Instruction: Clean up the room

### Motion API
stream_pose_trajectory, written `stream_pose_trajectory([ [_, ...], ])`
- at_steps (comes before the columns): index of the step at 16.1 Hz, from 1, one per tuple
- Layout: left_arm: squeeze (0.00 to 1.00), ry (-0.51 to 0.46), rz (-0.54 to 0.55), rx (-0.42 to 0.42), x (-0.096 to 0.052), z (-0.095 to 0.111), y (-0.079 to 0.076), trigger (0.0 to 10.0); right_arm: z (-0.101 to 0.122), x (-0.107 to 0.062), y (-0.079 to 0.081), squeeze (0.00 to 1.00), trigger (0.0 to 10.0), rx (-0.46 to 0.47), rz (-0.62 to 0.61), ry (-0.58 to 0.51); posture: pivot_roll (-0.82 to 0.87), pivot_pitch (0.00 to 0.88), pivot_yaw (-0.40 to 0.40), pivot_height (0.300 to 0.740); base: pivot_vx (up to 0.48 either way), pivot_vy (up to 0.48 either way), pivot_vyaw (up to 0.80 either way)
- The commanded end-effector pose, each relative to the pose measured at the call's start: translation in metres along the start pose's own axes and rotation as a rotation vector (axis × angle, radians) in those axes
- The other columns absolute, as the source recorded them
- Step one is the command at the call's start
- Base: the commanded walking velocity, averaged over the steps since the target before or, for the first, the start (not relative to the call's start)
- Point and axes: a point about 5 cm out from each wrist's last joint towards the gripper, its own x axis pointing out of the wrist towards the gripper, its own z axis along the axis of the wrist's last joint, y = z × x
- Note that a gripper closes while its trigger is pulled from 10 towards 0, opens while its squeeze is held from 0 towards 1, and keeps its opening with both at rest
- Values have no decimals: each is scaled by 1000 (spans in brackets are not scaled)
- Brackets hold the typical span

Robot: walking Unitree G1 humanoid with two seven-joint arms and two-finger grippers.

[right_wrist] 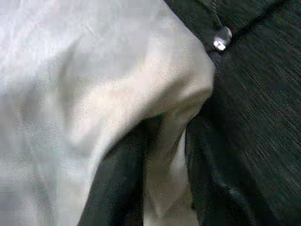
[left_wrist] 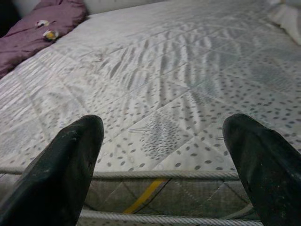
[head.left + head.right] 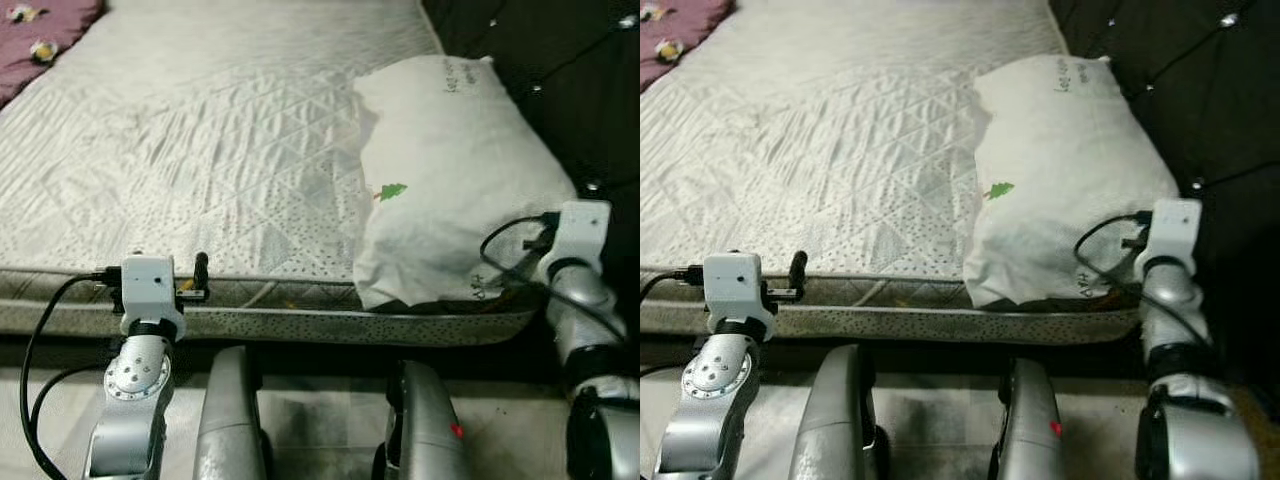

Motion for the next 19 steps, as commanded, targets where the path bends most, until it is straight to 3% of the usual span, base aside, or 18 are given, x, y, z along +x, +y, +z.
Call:
stream_pose_trajectory([
  [1, 0, 17, 1, 5, -1, -2, 1, 10000, 6, -1, 1, 1000, 10000, -17, -11, -25, 65, 0, 0, 549, 0, 0, 0],
  [3, 0, 20, -3, 5, -3, -4, 1, 10000, 1, -4, -6, 1000, 10000, -75, -65, -21, 68, 0, -8, 549, 0, 0, 0],
  [5, 0, -5, -85, -53, -5, 0, -7, 10000, -4, -21, -6, 1000, 10000, -59, -87, -69, 66, 0, -12, 549, 0, 0, 0],
  [6, 0, -26, -137, -61, -4, 4, -12, 10000, -5, -37, 10, 1000, 10000, -15, -25, -129, 59, 0, -7, 549, 0, 0, 0],
  [12, 0, -27, -162, -60, -3, 4, -18, 10000, 4, -97, 71, 1000, 10000, 102, 180, -262, 35, 0, 18, 549, 0, 0, 0],
  [14, 0, -24, -172, -64, -3, 4, -20, 10000, 19, -112, 91, 1000, 10000, 188, 288, -290, 32, 0, 20, 549, 0, 0, -516],
  [16, 0, -19, -178, -69, -5, 3, -22, 10000, 32, -112, 98, 1000, 10000, 216, 322, -309, 32, 0, 20, 563, 0, 0, 0],
  [17, 0, -11, -186, -70, -7, 2, -23, 10000, 34, -111, 99, 282, 10000, 220, 326, -302, 31, 0, 20, 573, 0, 0, 0],
  [18, 0, -7, -194, -70, -8, 1, -25, 10000, 33, -110, 100, 0, 10000, 218, 323, -290, 31, 0, 19, 587, 0, 0, 0],
  [19, 0, -7, -195, -70, -8, 1, -25, 10000, 33, -110, 99, 0, 10000, 216, 321, -287, 31, 0, 18, 596, 0, 0, 0],
])
